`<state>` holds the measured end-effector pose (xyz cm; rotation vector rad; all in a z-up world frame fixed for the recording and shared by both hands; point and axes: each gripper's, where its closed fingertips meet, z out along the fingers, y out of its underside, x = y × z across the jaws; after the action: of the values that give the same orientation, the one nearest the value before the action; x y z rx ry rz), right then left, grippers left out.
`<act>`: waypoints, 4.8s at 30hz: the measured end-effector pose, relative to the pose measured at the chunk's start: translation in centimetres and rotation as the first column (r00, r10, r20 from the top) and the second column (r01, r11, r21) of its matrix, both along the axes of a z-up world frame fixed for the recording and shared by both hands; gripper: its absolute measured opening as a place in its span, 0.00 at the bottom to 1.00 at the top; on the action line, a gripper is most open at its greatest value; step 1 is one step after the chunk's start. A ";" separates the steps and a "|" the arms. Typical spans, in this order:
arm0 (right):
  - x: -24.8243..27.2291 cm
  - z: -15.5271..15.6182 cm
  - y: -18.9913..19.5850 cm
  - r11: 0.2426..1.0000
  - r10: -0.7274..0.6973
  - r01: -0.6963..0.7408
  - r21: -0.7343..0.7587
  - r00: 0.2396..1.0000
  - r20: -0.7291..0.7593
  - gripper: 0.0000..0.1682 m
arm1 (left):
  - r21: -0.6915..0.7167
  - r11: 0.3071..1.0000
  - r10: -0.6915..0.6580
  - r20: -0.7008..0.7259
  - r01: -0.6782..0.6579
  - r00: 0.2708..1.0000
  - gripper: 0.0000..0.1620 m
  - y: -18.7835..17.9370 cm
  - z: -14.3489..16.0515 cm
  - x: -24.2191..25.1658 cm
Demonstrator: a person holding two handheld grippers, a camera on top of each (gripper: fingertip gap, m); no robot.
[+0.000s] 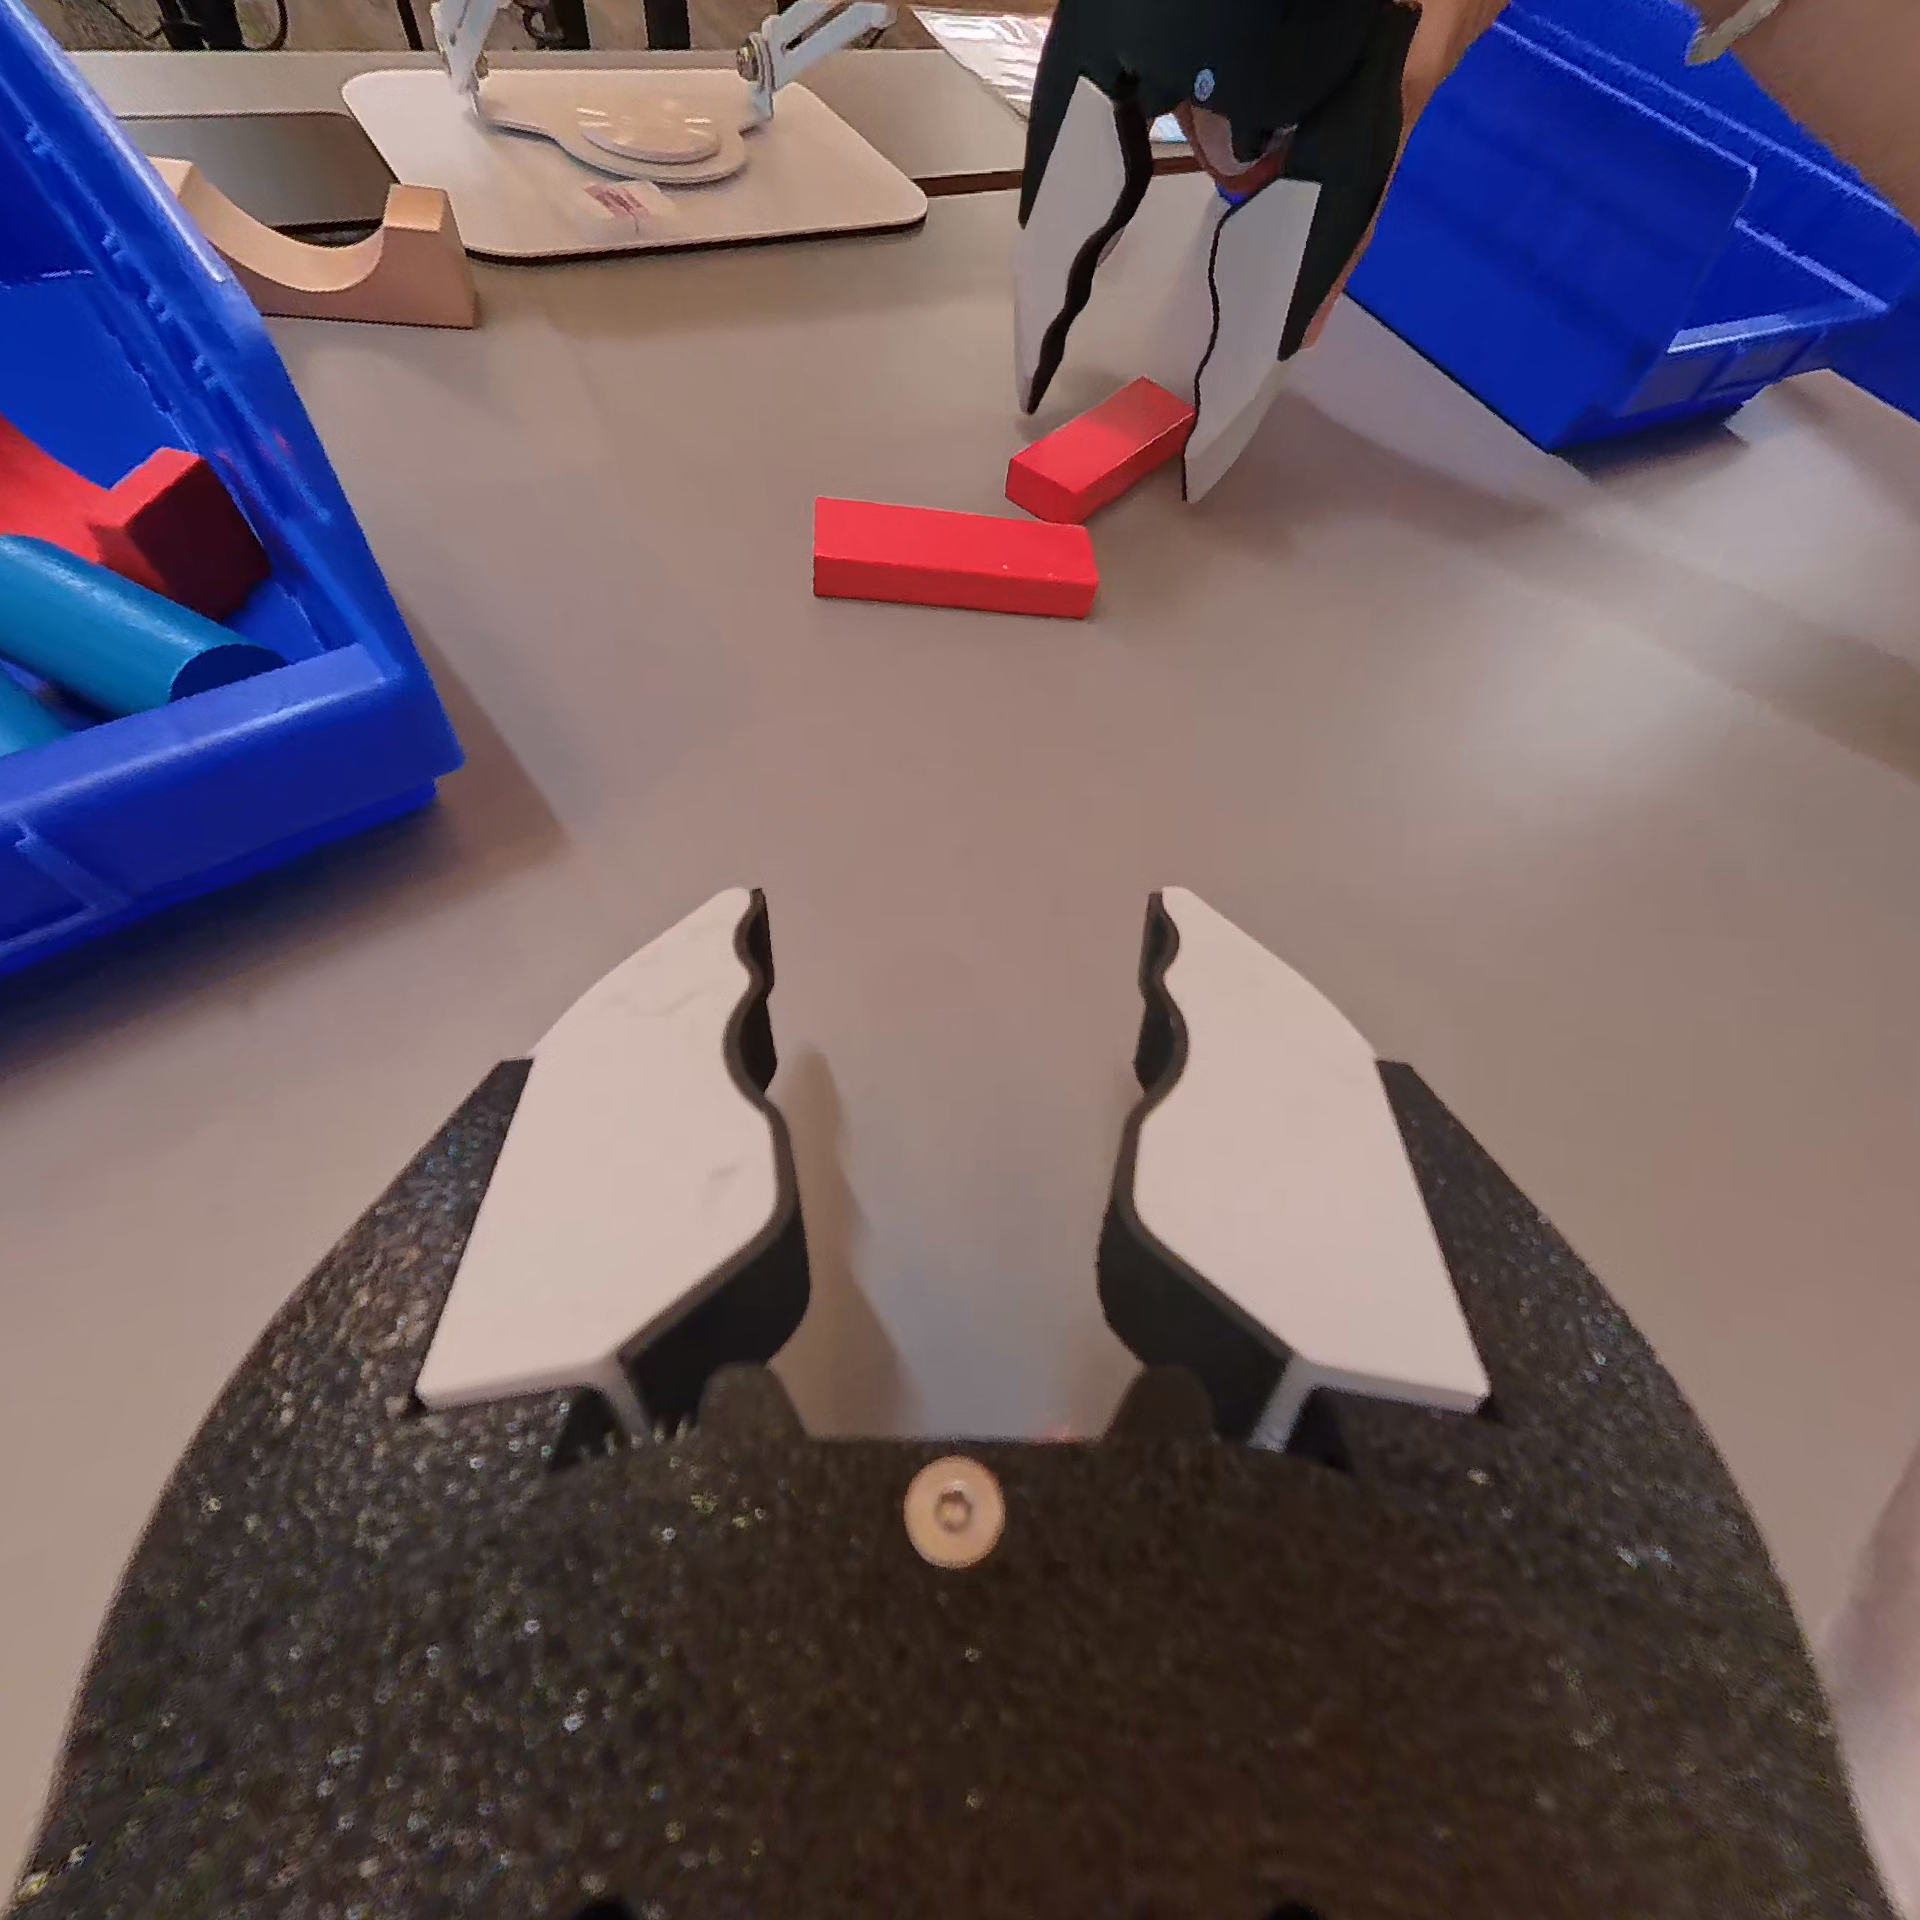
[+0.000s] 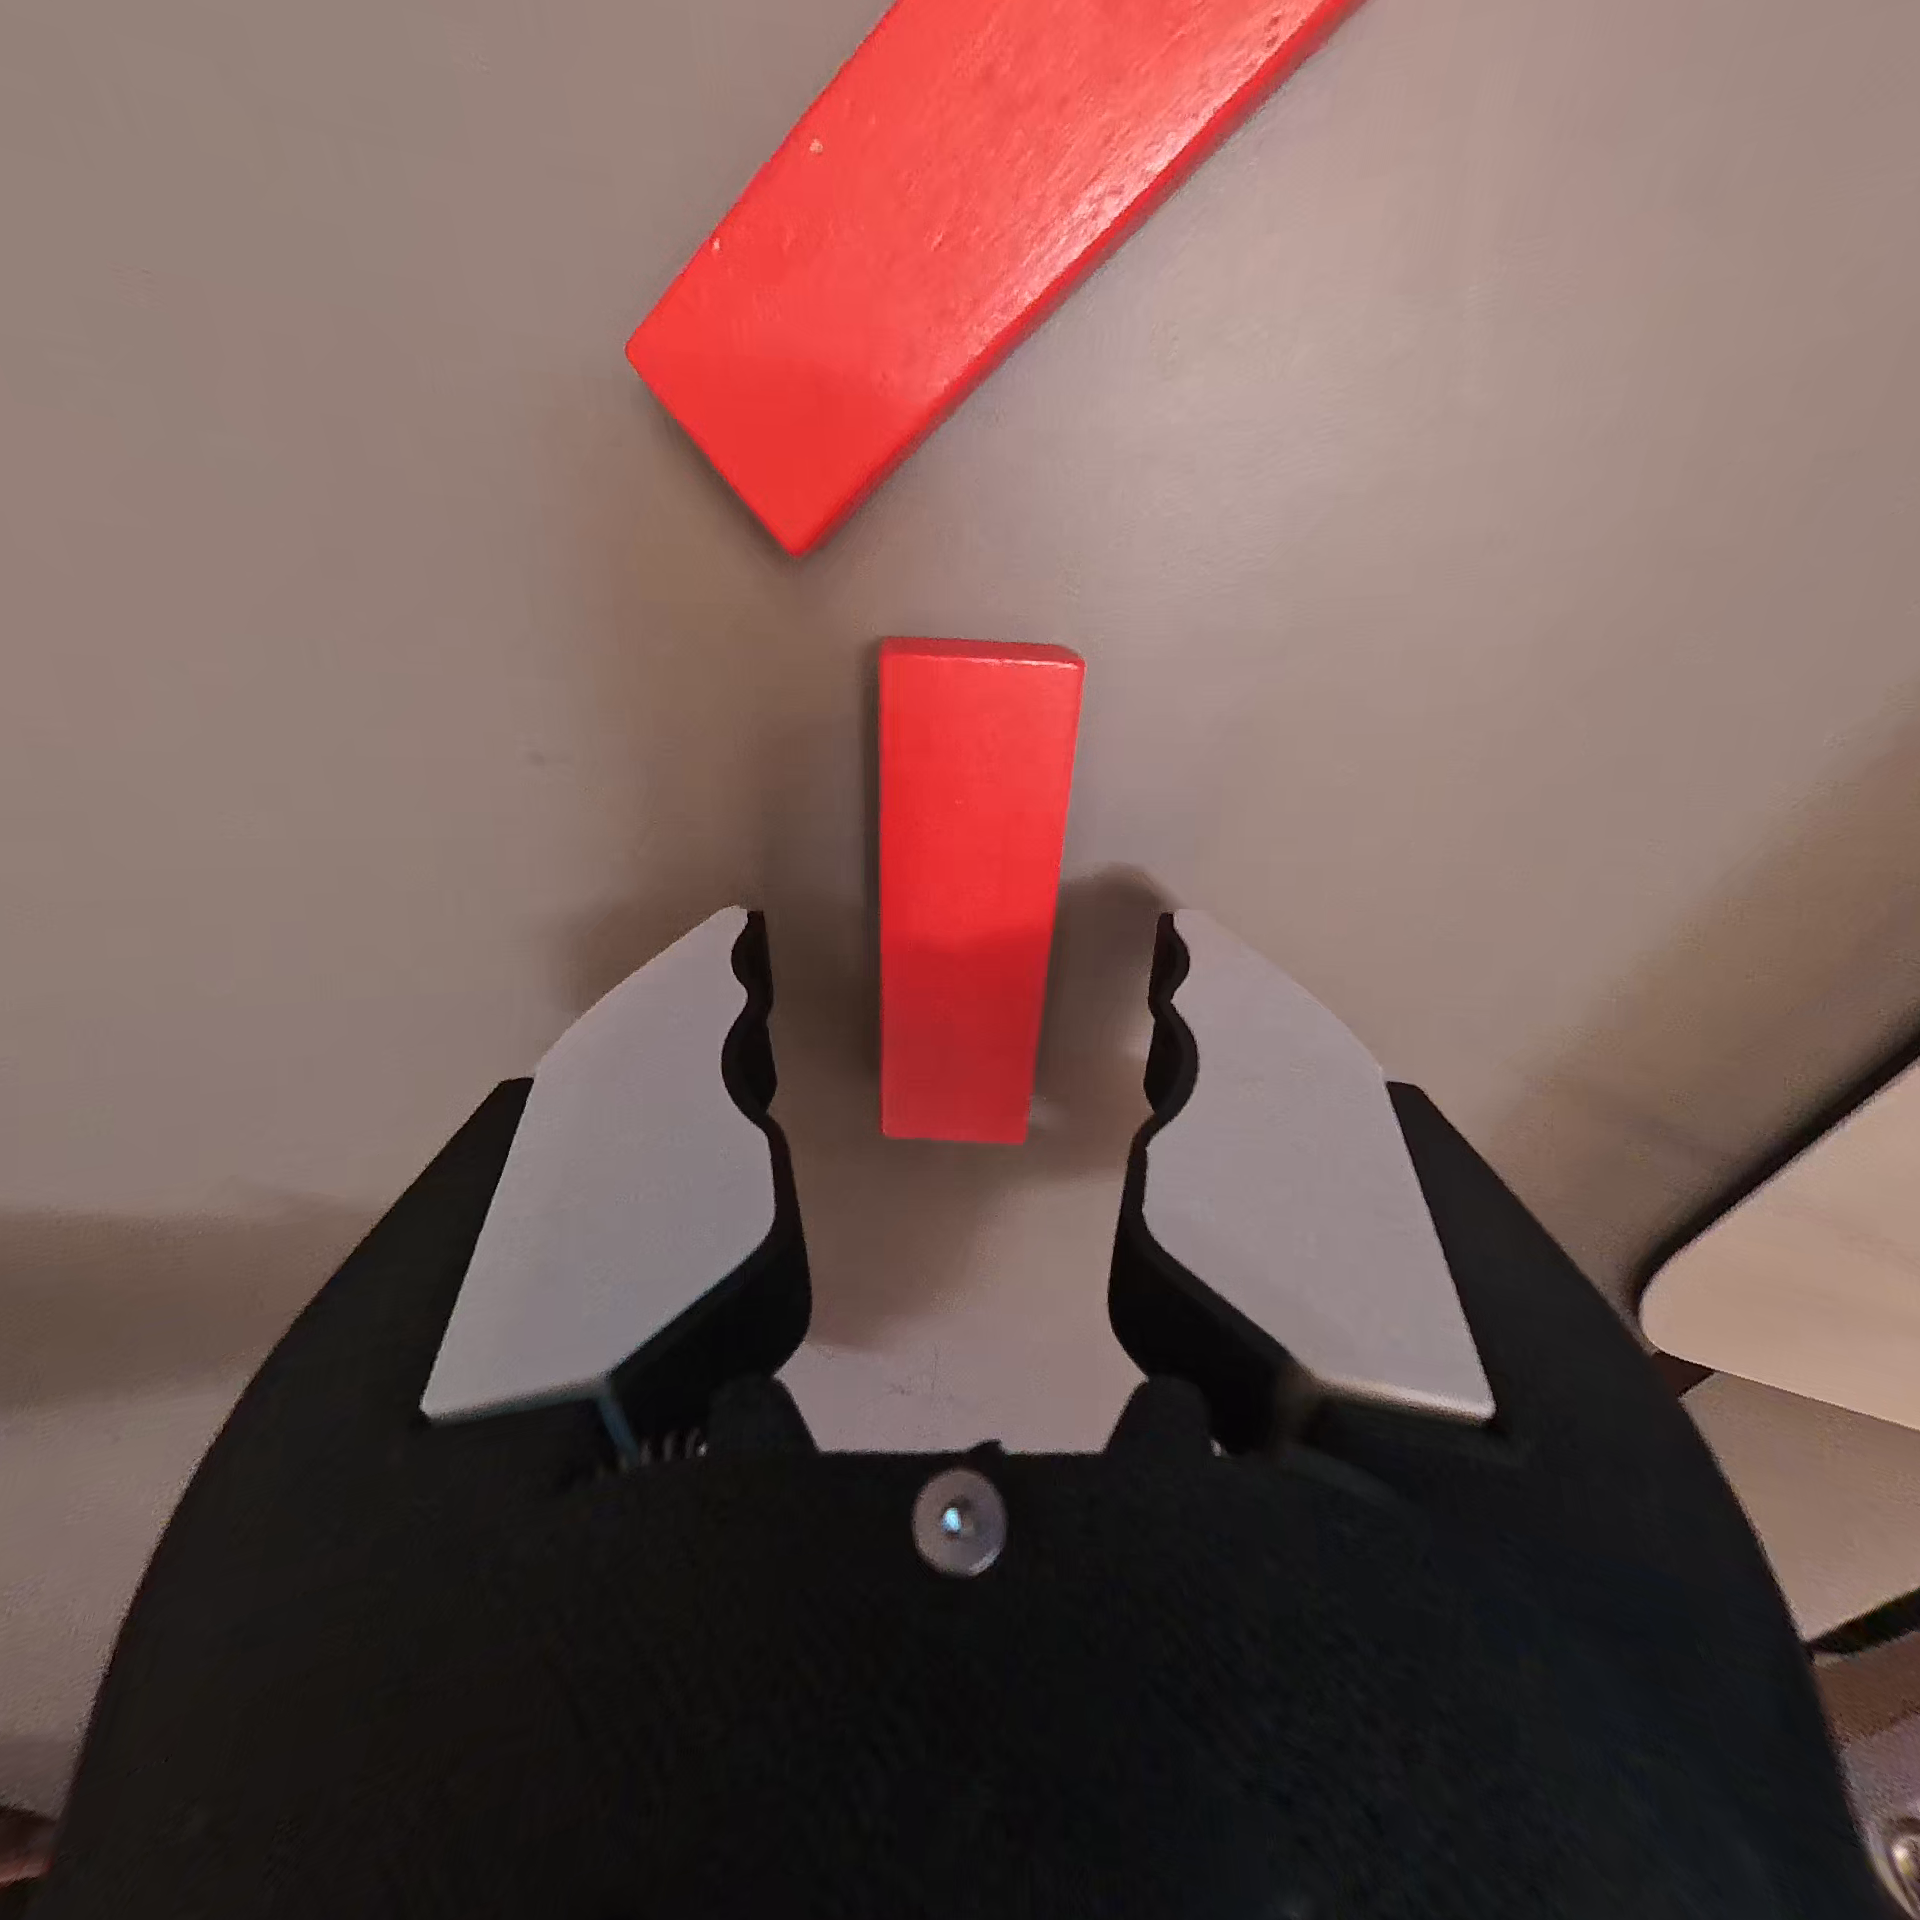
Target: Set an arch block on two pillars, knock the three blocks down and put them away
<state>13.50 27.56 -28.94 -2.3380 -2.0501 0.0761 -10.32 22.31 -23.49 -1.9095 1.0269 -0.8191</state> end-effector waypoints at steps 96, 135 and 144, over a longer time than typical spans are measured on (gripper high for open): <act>-8.8 0.2 2.6 0.665 -0.690 0.740 0.098 0.660 -0.298 0.42 | 0.124 0.992 -0.033 0.061 0.025 0.998 0.42 4.2 3.8 2.9; 26.9 2.2 -12.5 -0.076 -0.966 0.994 0.078 -0.054 -0.253 0.19 | -0.009 0.998 -0.060 0.311 0.066 0.949 0.39 1.9 7.4 7.4; 26.4 0.3 -12.3 -0.057 -0.972 0.995 0.087 -0.036 -0.232 0.20 | -0.006 0.997 -0.072 0.259 0.076 0.963 0.39 1.0 6.4 7.5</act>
<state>39.90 15.22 -28.63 -2.8342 0.2481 -0.0956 -2.83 23.36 -17.04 -1.7298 0.9364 -1.0912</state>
